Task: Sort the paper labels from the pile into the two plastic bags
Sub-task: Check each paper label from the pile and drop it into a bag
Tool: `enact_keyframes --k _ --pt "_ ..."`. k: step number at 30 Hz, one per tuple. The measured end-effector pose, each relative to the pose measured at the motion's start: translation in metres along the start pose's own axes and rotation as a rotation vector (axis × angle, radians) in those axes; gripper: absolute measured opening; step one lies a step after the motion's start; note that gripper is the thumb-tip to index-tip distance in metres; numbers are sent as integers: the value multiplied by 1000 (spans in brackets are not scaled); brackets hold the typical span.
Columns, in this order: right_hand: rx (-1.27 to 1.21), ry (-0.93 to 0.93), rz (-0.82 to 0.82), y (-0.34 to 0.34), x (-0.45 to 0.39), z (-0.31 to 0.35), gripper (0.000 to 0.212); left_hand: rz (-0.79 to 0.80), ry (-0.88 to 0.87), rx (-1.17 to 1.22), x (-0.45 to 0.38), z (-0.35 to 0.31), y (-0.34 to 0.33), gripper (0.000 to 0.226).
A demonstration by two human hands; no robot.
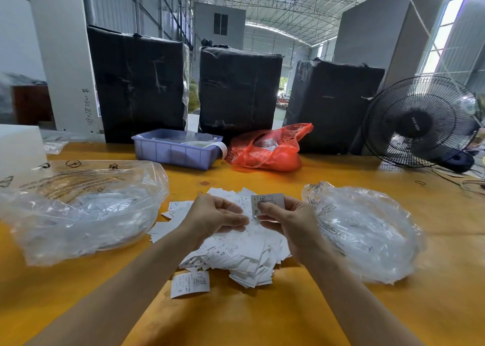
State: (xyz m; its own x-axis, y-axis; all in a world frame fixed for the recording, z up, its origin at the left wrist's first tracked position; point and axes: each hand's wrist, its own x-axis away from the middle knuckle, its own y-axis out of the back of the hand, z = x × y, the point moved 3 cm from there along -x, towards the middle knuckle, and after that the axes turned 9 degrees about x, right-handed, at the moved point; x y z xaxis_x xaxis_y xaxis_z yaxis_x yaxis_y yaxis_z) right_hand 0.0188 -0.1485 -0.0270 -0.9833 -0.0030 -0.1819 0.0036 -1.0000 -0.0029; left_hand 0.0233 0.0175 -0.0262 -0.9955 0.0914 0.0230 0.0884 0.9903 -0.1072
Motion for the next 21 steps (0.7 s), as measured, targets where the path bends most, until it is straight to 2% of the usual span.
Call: enact_keyframes --k 5,9,13,17,21 --pt "145 148 -81 -5 2 -1 5 -3 1 1 0 2 -2 27" --pt "259 234 -137 -7 5 1 20 -8 -7 8 0 3 -3 26" --pt "372 302 -158 -9 8 3 25 -5 -8 8 1 3 -4 28" --pt "406 319 -163 -10 8 4 25 4 -15 -18 1 3 -4 30" --pt "354 273 -131 -10 8 2 16 5 -21 -16 0 4 -4 31"
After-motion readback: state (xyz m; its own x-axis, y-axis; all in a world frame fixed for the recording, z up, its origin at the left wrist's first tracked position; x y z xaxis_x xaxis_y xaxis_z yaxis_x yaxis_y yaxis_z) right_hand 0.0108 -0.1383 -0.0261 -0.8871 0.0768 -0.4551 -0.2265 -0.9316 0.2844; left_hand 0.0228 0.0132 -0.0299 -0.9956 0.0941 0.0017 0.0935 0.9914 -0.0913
